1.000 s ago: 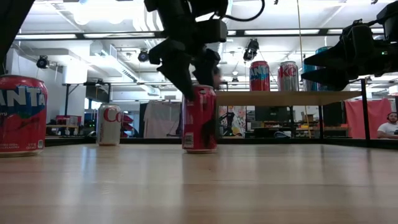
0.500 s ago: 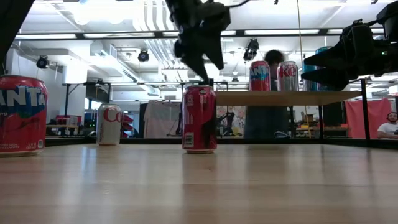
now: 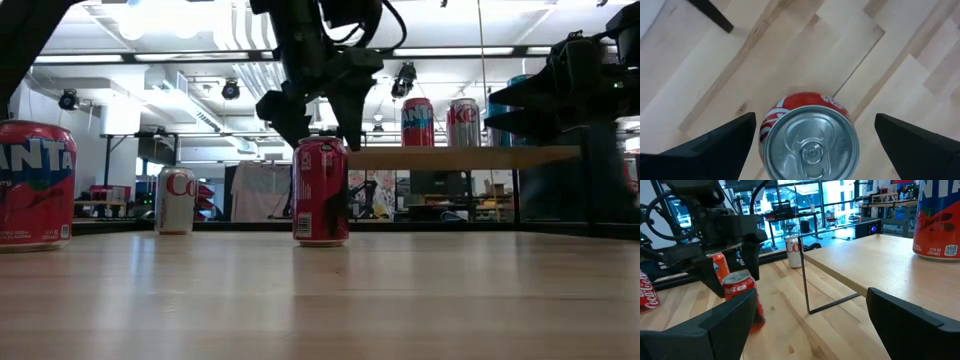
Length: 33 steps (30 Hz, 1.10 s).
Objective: Place canned beverage on shelf
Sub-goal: Put the top red white soda can on the shelf
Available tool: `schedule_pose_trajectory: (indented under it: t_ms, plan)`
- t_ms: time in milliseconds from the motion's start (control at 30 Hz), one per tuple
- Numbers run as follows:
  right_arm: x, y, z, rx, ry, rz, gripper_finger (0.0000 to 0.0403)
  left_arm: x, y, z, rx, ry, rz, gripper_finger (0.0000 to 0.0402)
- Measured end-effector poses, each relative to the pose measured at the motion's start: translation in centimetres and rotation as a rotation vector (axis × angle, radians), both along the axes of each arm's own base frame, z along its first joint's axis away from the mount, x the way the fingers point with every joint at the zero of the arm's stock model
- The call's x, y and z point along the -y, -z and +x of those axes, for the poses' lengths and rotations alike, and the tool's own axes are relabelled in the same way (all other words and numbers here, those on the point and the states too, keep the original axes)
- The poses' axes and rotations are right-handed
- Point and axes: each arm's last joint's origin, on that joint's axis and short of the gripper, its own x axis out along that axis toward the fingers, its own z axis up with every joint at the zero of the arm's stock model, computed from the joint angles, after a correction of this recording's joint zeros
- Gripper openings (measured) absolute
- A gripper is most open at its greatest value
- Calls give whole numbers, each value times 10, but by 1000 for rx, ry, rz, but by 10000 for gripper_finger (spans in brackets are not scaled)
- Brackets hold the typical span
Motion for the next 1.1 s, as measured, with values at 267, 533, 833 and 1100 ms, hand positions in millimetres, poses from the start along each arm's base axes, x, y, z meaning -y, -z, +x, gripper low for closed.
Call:
schedule_pose_trajectory:
  t_ms: [267,533,833,1100]
  plan:
    - [0,0,0,0,1,0,359,1,0,-1,-9,-51,-33,393]
    - [0,0,0,0,1,0,359,1,1,-2,-15,-46,-52,336]
    - [0,0,0,0,1,0,359,-1,0,-2,-33,152,-24,264]
    - [0,0,0,0,1,0,359,4,-6,-1,-59,802,143,264]
